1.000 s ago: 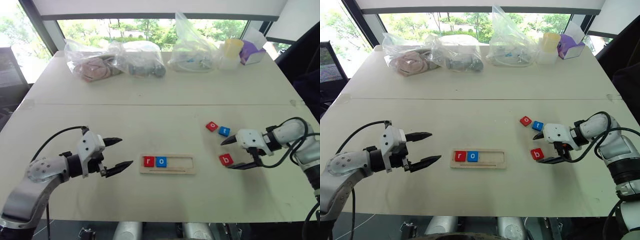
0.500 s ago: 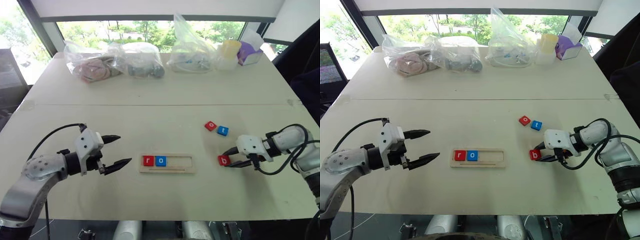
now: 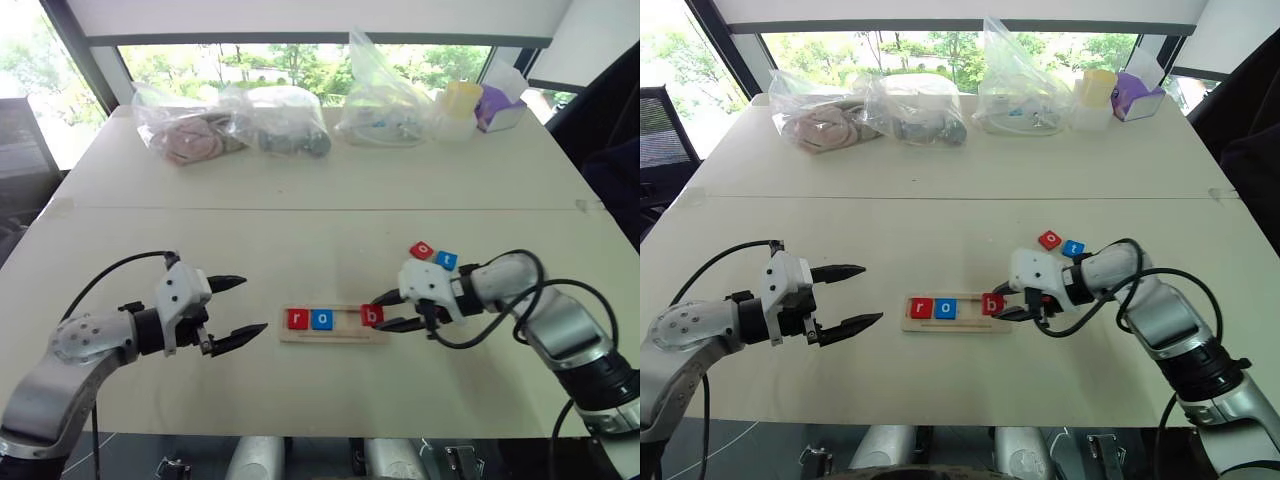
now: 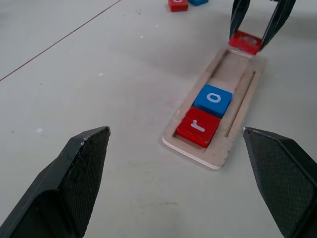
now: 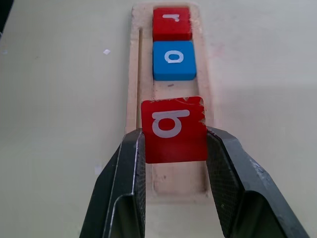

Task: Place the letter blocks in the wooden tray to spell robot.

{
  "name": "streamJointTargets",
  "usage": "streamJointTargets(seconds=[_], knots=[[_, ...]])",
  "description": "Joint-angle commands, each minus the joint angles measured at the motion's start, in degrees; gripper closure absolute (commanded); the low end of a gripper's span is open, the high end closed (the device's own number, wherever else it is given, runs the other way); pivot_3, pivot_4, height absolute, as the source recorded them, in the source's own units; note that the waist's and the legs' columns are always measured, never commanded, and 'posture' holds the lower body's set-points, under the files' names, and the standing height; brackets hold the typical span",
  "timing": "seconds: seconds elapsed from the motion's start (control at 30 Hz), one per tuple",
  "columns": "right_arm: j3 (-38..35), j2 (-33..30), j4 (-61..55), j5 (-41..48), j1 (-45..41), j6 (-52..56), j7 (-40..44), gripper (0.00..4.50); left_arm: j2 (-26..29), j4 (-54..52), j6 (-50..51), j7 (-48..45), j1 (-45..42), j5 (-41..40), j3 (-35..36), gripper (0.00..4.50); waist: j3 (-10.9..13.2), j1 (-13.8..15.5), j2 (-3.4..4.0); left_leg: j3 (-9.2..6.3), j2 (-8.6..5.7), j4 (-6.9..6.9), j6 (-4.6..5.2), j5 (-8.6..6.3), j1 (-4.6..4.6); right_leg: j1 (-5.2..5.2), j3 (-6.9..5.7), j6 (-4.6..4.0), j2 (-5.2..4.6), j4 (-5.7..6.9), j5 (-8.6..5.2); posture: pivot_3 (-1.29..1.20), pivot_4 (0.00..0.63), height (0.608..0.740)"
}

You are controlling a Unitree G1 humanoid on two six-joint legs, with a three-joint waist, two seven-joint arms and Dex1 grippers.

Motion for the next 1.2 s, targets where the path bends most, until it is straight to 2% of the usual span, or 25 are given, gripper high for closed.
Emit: streamJointTargets(seconds=[0.03,0.43,1.2], knots=[[2.8,3.2,-2.8,-1.7,-2.5,1.3,-2.4,3.38,0.2,-2.8,-1.0,0.1,0.5,-0.3,0.3,0.00,0.0,-0.1,0.00,0.00,0.00,0.00,0.00,0.00,0.00,-0.01,0.00,0.00,0.00,0.00,0.00,0.00,0.150,0.740],[5.8,6.4,-2.8,-3.8,-4.2,6.9,-6.8,3.38,-0.7,-4.5,-0.7,2.9,1.9,0.2,-0.3,0.00,0.0,-0.1,0.00,0.00,0.00,0.00,0.00,0.00,0.00,-0.02,0.00,0.00,0.02,0.04,0.00,0.00,0.150,0.740],[7.1,5.0,-3.1,-4.9,-4.7,8.2,-6.3,3.38,-1.4,-3.8,-1.5,3.7,1.0,0.9,-1.4,0.00,0.0,-0.2,-0.01,0.04,0.00,0.00,0.00,0.00,0.00,-0.02,-0.01,0.00,0.03,0.04,0.00,0.00,0.150,0.740]])
